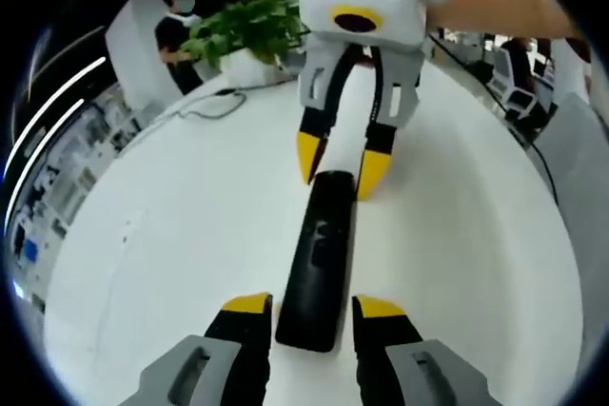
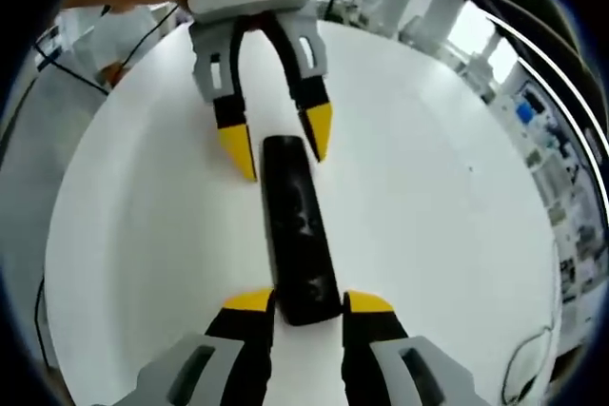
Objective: Press the specified remote control buttons in sequence, fully releasing each button before pressing the next.
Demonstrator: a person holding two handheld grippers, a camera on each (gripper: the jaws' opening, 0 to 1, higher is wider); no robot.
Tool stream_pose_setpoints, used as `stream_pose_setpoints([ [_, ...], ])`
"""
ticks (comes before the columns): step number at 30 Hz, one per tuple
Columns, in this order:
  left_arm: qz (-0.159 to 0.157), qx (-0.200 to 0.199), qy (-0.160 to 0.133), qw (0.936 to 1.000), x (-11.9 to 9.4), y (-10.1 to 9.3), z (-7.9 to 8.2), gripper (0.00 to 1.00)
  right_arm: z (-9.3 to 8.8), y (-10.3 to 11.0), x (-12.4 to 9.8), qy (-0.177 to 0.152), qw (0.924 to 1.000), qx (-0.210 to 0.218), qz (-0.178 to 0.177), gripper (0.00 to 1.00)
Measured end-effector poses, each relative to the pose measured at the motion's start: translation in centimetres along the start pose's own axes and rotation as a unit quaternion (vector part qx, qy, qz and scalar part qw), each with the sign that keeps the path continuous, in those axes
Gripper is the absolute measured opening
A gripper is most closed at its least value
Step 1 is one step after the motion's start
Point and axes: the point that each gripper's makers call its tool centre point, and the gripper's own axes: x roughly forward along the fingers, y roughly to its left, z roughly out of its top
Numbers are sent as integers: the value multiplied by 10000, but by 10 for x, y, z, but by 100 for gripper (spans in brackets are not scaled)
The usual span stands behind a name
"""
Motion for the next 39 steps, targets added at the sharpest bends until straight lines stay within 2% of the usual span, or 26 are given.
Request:
stream_pose_setpoints([
  [13, 142, -231, -75, 9996, -7, -3, -7, 39, 8, 7, -13, -416, 9983, 354, -203, 28],
  [20, 344, -504, -438, 9972, -22, -4, 5, 48, 10, 3, -24, -650, 9958, 541, -340, 29],
  [25, 411, -651, -665, 9948, -33, -12, 10, 48, 9, 6, -31, -804, 9936, 662, -436, 29],
  [28, 447, -725, -730, 9937, -38, -14, 5, 49, 9, 13, -36, -846, 9928, 716, -466, 30],
  [35, 622, -840, -869, 9907, -56, -30, 7, 50, 4, 24, -48, -964, 9900, 863, -566, 30],
  [36, 680, -891, -985, 9888, -63, -35, 12, 50, 4, 28, -52, -1008, 9890, 905, -590, 30],
  [39, 731, -928, -1077, 9871, -71, -39, 12, 50, 5, 35, -60, -1085, 9874, 956, -649, 31],
])
